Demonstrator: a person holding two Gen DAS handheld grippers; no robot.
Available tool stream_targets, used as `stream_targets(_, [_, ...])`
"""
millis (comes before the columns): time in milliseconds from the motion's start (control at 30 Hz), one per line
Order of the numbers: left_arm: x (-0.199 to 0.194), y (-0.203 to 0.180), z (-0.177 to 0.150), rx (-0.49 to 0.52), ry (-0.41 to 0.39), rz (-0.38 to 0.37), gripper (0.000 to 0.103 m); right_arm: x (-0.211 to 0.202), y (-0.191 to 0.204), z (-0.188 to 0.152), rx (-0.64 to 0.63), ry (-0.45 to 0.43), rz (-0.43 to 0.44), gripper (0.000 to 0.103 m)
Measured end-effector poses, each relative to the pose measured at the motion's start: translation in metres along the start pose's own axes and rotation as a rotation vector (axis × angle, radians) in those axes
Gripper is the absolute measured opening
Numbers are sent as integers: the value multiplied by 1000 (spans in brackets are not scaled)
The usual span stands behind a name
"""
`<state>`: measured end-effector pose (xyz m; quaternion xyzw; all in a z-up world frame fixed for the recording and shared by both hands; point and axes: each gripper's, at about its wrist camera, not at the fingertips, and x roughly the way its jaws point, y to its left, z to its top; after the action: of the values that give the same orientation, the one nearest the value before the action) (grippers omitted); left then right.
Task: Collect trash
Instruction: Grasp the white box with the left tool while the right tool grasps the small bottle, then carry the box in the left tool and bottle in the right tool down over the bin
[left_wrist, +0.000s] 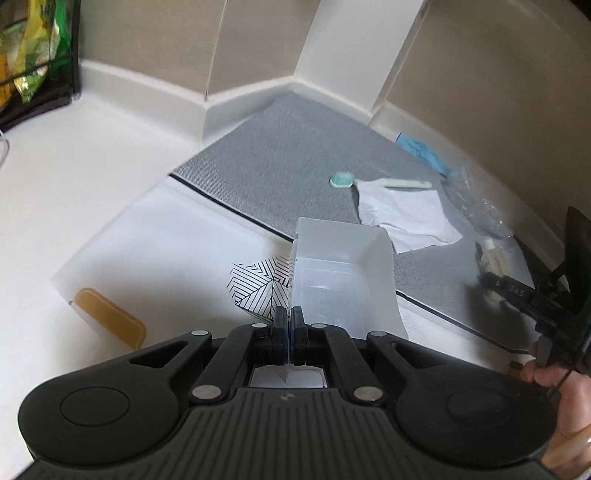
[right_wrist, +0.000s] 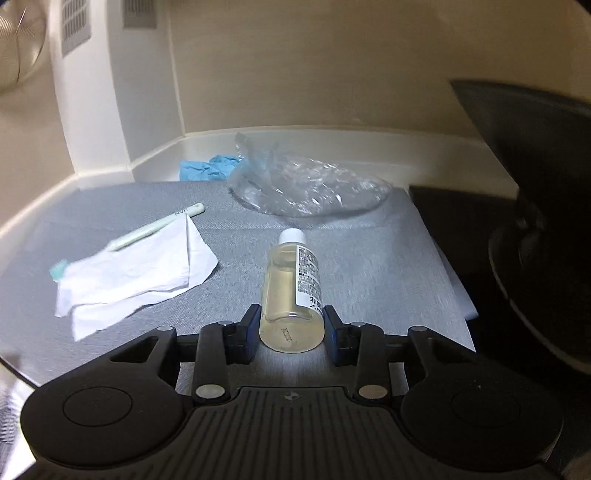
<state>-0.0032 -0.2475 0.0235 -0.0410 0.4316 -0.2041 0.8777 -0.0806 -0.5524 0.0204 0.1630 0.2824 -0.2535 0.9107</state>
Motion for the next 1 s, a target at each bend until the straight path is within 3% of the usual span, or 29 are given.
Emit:
stream_targets(167, [-31,-2,-10,23,-48,25,1,-48,-7,-12,48,-29,115,37])
stream_targets(333, [-64,1,-31,39,-80,49,0,-102,-2,-34,-13,-57,232,37])
stream_targets(600, [-125,21,-85,31,-107,-4,0,-189,0,-74,-104,-100,398,37])
stream_targets(767, [-163,33,-124,32,-132,2,0,-235,2,-95,-159,-114,492,37])
stream_targets(1000, [-193,44,-175,40,-125,30,1,-280,3,-139,-220,-52,600,37])
